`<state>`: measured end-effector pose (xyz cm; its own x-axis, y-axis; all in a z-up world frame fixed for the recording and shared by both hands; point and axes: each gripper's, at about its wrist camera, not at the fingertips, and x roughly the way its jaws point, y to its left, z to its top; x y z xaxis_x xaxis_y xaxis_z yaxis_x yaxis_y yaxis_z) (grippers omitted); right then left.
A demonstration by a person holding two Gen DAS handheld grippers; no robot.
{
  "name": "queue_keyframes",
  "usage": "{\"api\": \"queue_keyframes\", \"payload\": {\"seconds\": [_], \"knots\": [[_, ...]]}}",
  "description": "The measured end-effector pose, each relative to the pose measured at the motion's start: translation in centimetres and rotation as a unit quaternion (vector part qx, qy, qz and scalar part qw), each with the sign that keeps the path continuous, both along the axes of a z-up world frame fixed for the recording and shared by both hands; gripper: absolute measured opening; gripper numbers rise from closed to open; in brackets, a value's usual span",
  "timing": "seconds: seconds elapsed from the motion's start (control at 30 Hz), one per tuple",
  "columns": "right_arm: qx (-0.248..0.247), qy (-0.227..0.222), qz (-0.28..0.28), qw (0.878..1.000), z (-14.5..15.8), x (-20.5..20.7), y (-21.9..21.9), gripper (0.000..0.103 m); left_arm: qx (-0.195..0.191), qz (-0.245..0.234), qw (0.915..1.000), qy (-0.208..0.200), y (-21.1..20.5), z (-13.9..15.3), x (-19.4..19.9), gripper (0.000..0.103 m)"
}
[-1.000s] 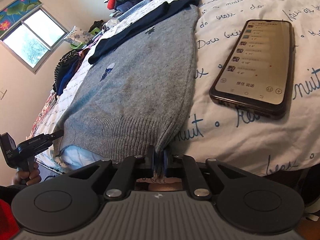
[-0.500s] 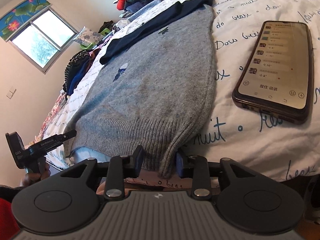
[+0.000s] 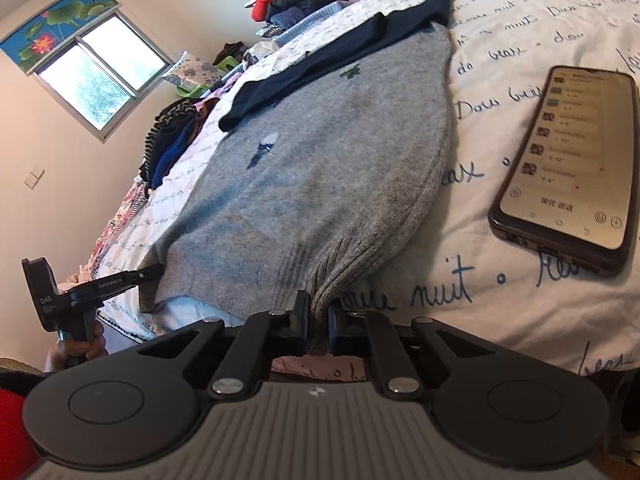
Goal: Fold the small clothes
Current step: 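Grasp the ribbed hem with the left tool while the right tool grasps the hem too, then lift the hem with both tools and fold it over toward the collar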
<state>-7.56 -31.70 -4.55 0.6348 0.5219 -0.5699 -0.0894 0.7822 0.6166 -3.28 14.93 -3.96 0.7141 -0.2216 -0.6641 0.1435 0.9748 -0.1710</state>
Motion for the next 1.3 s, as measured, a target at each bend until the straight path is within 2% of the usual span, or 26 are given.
{"api": "queue_keyframes", "payload": {"seconds": [0.2, 0.43, 0.57, 0.7, 0.8, 0.83, 0.87, 0.9, 0.93, 1.03, 1.13, 1.23, 1.3], "knots": [[0.028, -0.035, 0.002, 0.999, 2.1, 0.3, -0.3, 0.008, -0.056, 0.001, 0.9982, -0.021, 1.3, 2.9, -0.3, 0.007], [0.042, -0.081, -0.003, 0.996, 4.5, 1.0, -0.9, 0.007, -0.128, -0.008, 0.9906, -0.048, 1.8, 6.2, 0.2, 0.007], [0.046, -0.098, -0.011, 0.994, 5.4, 1.7, -1.2, 0.007, -0.139, -0.022, 0.9875, -0.070, 1.0, 7.9, 0.6, 0.007], [0.043, -0.114, -0.010, 0.992, 6.3, 2.3, -1.3, 0.007, -0.115, -0.019, 0.9907, -0.070, 0.8, 8.6, 1.0, 0.007], [0.041, -0.119, -0.007, 0.992, 6.4, 2.2, -1.4, 0.007, -0.114, -0.033, 0.9919, -0.044, 1.9, 7.8, 0.8, 0.017], [0.044, -0.116, -0.009, 0.992, 6.3, 2.1, -1.6, 0.007, -0.109, -0.029, 0.9929, -0.036, 2.4, 7.3, 0.6, 0.038], [0.046, -0.112, -0.012, 0.993, 6.1, 2.0, -1.8, 0.007, -0.103, -0.029, 0.9939, -0.026, 2.9, 6.5, 0.4, 0.064], [0.049, -0.107, -0.018, 0.993, 5.9, 1.8, -2.0, 0.007, -0.099, -0.027, 0.9946, -0.019, 3.3, 5.8, 0.3, 0.074], [0.053, -0.103, -0.024, 0.993, 5.6, 1.6, -2.4, 0.007, -0.098, -0.021, 0.9949, -0.014, 3.8, 4.9, 0.1, 0.079], [0.073, -0.099, -0.037, 0.992, 5.3, 1.1, -3.2, 0.007, -0.125, -0.038, 0.9913, 0.016, 4.8, 2.2, 0.1, 0.079], [0.067, -0.096, -0.038, 0.992, 5.4, 1.1, -3.2, 0.007, -0.159, -0.041, 0.9857, 0.039, 5.1, -0.6, 0.5, 0.078], [0.067, -0.090, -0.029, 0.993, 5.2, 1.4, -2.7, 0.007, -0.177, -0.039, 0.9830, 0.027, 4.9, -2.2, 0.6, 0.078], [0.067, -0.088, -0.022, 0.994, 5.0, 1.6, -2.3, 0.007, -0.185, -0.050, 0.9814, 0.014, 4.5, -2.4, 0.6, 0.071]]}}
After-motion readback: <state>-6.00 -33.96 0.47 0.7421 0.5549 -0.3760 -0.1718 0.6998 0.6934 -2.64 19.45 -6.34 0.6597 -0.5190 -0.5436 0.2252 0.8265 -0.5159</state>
